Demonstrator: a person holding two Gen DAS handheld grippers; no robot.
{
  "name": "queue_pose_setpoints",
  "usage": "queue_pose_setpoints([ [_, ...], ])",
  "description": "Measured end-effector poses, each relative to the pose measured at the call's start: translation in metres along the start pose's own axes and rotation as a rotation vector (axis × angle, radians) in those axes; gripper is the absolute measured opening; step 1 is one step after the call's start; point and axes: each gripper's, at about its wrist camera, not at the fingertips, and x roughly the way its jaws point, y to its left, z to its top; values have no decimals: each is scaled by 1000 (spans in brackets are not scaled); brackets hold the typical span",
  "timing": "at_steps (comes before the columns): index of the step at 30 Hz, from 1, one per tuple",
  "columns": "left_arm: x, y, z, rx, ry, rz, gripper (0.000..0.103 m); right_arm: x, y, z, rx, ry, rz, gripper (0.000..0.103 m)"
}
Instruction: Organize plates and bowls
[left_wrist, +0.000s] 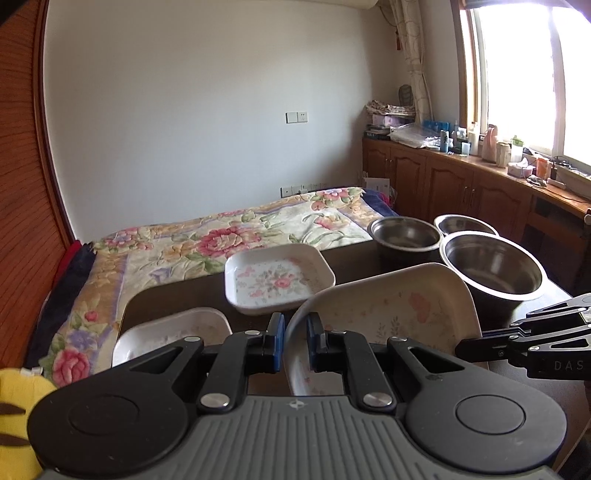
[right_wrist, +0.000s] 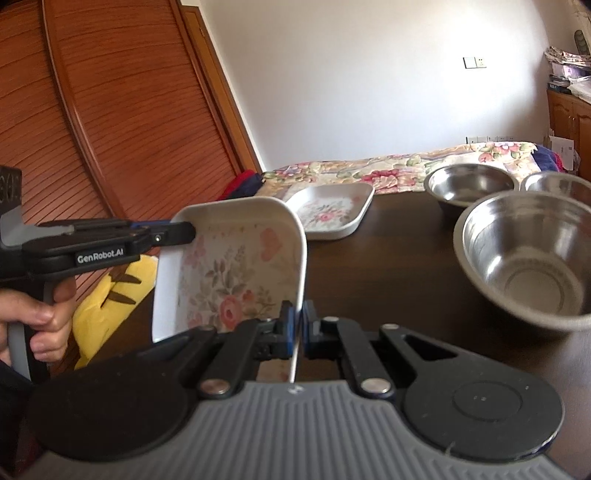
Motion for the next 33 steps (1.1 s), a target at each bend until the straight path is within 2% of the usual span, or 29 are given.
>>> queue_pose_setpoints([
  [10,-7,1,-40,-59,59,3,14,-3,8,-26,-2,57,21,7],
  [22,23,4,-57,-75,125,7,15,7,13,-33,-15,84,-20,10],
  [33,40,3,-67,-87,153,-5,16,6,17,-37,-47,86,-60,13],
])
